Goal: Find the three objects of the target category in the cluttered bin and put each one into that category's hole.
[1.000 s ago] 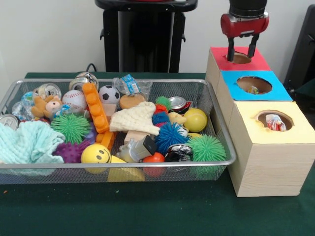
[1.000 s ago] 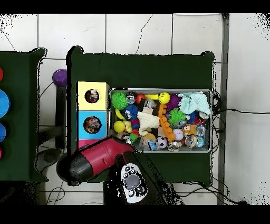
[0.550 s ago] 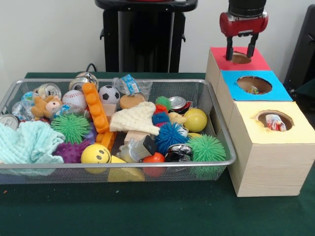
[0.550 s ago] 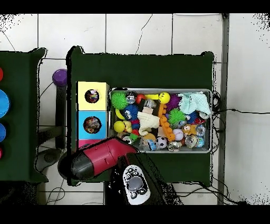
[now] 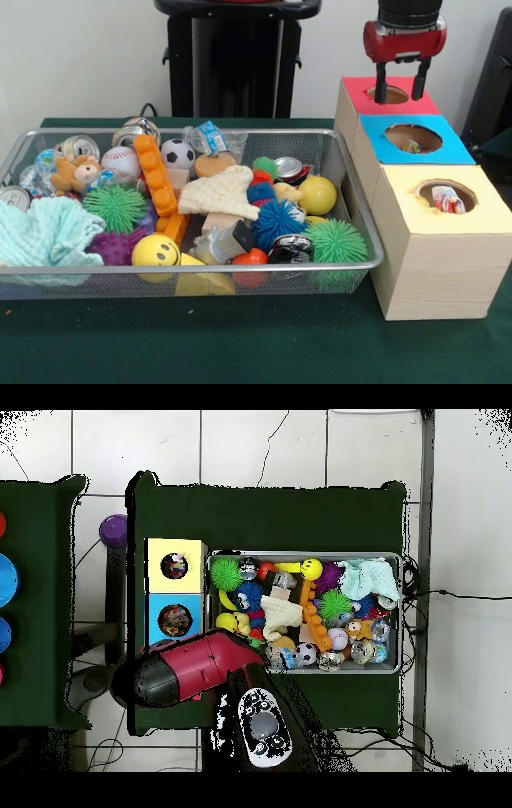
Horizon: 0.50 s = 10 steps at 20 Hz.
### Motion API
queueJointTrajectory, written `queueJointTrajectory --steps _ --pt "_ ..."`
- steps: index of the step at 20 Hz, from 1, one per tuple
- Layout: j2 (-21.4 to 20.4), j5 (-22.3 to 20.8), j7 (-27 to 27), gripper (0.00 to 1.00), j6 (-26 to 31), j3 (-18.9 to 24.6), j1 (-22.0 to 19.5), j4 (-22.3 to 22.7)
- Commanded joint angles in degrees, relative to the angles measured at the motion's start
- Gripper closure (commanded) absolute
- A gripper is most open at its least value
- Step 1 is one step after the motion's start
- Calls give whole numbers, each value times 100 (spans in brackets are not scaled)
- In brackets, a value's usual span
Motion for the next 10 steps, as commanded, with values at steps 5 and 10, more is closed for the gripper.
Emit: queueJointTrajectory --steps 5,10 --pt "286 420 751 0 911 -272 263 -780" --pt "415 441 883 0 631 -412 431 -769"
